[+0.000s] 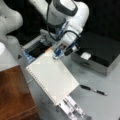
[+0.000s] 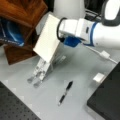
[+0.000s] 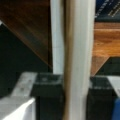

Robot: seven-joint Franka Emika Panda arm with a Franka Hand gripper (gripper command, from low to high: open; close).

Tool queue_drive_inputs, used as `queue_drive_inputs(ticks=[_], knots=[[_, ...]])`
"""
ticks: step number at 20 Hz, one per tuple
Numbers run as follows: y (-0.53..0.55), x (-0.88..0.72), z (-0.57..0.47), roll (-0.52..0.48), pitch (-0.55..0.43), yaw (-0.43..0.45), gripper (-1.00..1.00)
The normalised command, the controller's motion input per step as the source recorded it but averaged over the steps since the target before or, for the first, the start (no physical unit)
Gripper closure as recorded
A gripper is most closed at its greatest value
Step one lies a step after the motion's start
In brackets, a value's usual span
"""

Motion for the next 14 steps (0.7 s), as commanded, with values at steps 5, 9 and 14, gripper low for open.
queue_drive_inputs(ticks=[5, 9, 14], knots=[[0.09, 0.03, -0.35, -0.323, -0.145, 0.055, 1.0], [0.08, 0.03, -0.42, -0.331, -0.128, 0.1, 1.0], [0.07, 0.01, -0.35, -0.332, -0.155, 0.094, 1.0]])
